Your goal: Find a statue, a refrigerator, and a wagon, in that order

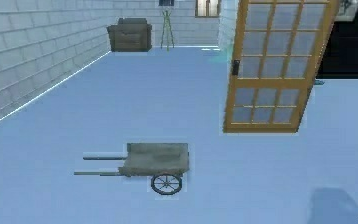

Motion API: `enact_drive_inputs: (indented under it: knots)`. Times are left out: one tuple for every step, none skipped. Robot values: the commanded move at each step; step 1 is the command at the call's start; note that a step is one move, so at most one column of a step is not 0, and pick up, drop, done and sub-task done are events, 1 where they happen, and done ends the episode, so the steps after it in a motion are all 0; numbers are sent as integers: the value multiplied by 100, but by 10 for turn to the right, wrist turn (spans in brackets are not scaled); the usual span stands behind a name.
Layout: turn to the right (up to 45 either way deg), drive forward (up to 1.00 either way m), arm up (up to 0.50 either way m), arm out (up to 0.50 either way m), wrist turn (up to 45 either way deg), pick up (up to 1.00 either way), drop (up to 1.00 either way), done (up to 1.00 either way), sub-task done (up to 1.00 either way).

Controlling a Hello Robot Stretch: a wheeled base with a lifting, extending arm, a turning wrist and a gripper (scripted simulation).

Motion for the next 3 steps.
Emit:
enact_drive_inputs:
  knots:
    - [0,60,0,0,0,0,0,0,0]
    - [-240,0,0,0,0,0,0,0,0]
    - [0,0,0,0,0,0,0,100,0]
